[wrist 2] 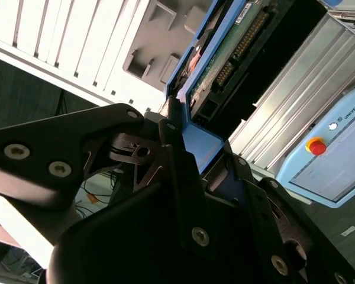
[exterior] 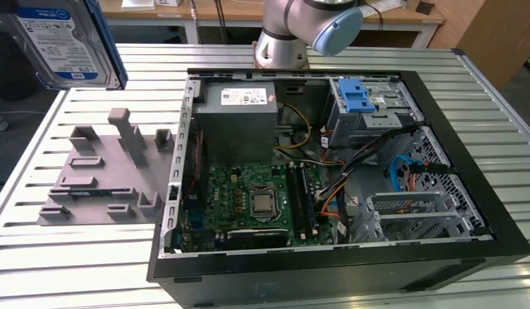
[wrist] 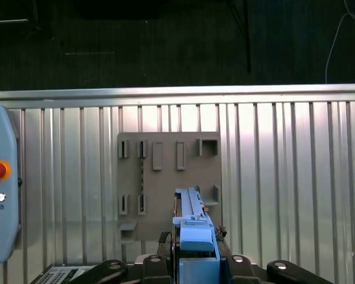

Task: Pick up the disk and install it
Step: 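Pick up the disk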

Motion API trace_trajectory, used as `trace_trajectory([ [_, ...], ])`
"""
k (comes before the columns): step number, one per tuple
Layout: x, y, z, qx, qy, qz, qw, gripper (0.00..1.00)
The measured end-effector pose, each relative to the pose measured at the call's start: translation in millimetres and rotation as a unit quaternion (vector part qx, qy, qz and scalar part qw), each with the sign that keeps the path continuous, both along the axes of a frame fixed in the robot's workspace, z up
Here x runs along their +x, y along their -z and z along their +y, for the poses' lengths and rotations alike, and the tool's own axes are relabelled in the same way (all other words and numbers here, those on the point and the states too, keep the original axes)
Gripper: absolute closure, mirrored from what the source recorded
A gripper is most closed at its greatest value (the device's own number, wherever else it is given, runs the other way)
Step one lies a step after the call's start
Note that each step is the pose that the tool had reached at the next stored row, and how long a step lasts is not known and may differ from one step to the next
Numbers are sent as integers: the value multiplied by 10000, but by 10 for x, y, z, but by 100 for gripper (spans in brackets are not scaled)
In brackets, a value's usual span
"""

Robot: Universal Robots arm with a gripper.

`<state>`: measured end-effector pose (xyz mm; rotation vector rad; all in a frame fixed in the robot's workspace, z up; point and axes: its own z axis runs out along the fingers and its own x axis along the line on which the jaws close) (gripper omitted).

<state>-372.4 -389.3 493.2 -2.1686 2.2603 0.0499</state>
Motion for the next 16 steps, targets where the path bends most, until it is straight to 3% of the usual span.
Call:
trace_trajectory([
  [16,175,8,-4,0,0,0,10000,64],
])
